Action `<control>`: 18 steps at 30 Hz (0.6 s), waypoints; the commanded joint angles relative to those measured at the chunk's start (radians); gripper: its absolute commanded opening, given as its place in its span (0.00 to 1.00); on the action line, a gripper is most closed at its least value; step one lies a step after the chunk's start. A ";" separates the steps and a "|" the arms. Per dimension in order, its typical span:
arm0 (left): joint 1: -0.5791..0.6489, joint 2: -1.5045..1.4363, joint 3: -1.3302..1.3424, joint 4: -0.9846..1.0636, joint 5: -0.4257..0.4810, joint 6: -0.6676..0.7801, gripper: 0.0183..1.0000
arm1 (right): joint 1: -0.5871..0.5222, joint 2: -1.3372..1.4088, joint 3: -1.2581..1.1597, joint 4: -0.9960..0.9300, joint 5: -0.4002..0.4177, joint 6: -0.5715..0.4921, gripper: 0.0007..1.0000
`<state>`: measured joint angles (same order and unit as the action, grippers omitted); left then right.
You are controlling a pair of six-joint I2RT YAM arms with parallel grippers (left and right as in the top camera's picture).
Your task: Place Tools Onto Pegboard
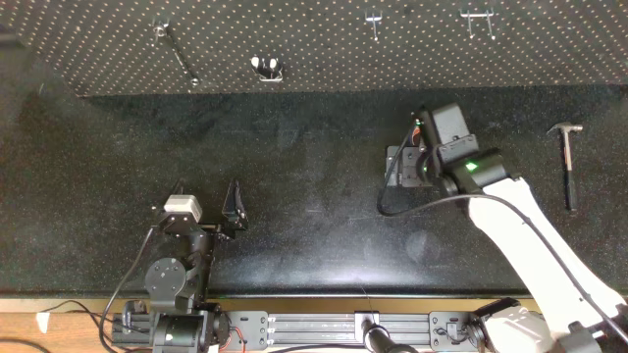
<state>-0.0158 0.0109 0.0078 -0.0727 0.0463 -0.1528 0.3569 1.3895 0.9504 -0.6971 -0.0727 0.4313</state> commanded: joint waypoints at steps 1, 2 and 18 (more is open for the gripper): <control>0.003 -0.008 -0.002 -0.006 0.014 0.016 1.00 | 0.033 0.140 0.085 0.010 0.047 -0.105 0.98; 0.003 -0.008 -0.002 -0.006 0.014 0.016 1.00 | 0.033 0.166 0.107 0.011 0.075 -0.108 0.98; 0.003 -0.008 -0.002 -0.006 0.014 0.016 1.00 | 0.030 0.319 0.135 0.105 0.200 -0.157 0.19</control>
<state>-0.0158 0.0109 0.0078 -0.0727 0.0463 -0.1528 0.3828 1.7046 1.0664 -0.6025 0.1177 0.2852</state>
